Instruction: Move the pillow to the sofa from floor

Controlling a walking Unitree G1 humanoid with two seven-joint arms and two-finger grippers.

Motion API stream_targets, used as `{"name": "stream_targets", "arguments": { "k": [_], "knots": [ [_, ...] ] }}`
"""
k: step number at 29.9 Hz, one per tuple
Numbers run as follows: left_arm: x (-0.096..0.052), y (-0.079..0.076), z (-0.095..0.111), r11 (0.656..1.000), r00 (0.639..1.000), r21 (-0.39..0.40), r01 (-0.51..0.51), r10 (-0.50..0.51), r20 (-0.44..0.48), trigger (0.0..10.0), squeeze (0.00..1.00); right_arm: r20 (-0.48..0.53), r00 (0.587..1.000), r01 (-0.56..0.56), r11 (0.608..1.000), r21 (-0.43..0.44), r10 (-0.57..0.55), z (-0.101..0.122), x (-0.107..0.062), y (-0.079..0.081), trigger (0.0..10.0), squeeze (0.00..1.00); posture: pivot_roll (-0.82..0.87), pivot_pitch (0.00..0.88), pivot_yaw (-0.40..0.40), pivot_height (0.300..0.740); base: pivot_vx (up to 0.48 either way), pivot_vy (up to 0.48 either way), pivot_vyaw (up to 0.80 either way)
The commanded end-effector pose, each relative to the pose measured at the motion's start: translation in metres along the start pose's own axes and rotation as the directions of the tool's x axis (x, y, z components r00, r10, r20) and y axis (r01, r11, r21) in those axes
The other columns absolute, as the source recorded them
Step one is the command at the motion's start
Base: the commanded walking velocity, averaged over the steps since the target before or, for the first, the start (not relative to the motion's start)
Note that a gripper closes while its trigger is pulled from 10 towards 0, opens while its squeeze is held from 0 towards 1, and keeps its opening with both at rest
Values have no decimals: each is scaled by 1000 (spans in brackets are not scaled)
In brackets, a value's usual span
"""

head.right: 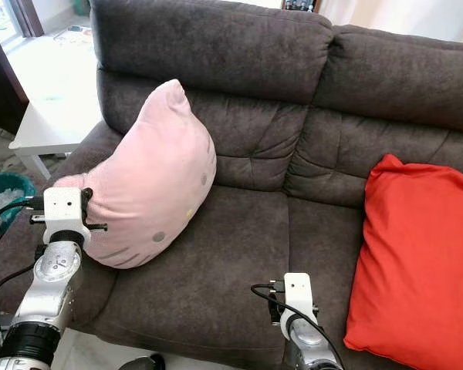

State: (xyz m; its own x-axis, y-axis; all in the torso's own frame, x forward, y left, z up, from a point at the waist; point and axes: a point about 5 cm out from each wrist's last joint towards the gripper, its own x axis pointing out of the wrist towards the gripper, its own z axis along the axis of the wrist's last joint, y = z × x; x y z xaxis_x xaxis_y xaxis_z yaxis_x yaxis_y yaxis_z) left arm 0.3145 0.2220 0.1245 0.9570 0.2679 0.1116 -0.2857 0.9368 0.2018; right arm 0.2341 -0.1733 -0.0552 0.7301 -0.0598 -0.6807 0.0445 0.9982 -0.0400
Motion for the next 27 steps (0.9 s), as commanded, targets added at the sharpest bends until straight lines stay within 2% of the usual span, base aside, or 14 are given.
{"name": "stream_targets", "arguments": {
  "k": [1,8,13,16,18,19,21,27],
  "knots": [
    [5,1,18,1000,997,17,-11,9,80,10000,1000,-12,1000,14,1000,7,-13,-6,-2,-5,10000,0,192,75,-132,740,0,0,0],
    [6,2,31,998,990,70,-5,-5,141,10000,1000,-15,1000,15,1000,10,-15,-8,-2,-6,10000,0,193,82,-129,740,0,0,0],
    [0,0,35,994,985,111,0,-20,172,10000,1000,-15,1000,18,1000,20,-18,-9,-3,-6,10000,0,196,83,-126,740,0,0,0],
    [-8,-8,34,989,981,140,37,-63,181,10000,1000,-12,1000,20,999,36,-20,-9,-3,-6,10000,0,199,85,-122,740,0,0,0],
    [-21,-20,23,974,977,204,98,-133,167,10000,1000,-9,1000,27,996,82,-26,-10,-3,-7,10000,0,199,85,-118,740,0,0,0],
    [-28,-22,16,974,980,203,102,-133,146,10000,0,-12,999,33,994,104,-32,-11,-3,-8,10000,0,193,85,-115,740,0,0,0],
    [-40,-23,7,980,987,179,87,-108,116,10000,0,-18,999,50,988,147,-48,-14,-4,-11,10000,0,190,87,-114,740,0,0,0],
    [-49,-24,6,977,989,194,84,-105,100,10000,0,-12,996,84,968,237,-83,-18,-7,-18,10000,0,208,89,-108,740,0,0,0]
  ]
}}
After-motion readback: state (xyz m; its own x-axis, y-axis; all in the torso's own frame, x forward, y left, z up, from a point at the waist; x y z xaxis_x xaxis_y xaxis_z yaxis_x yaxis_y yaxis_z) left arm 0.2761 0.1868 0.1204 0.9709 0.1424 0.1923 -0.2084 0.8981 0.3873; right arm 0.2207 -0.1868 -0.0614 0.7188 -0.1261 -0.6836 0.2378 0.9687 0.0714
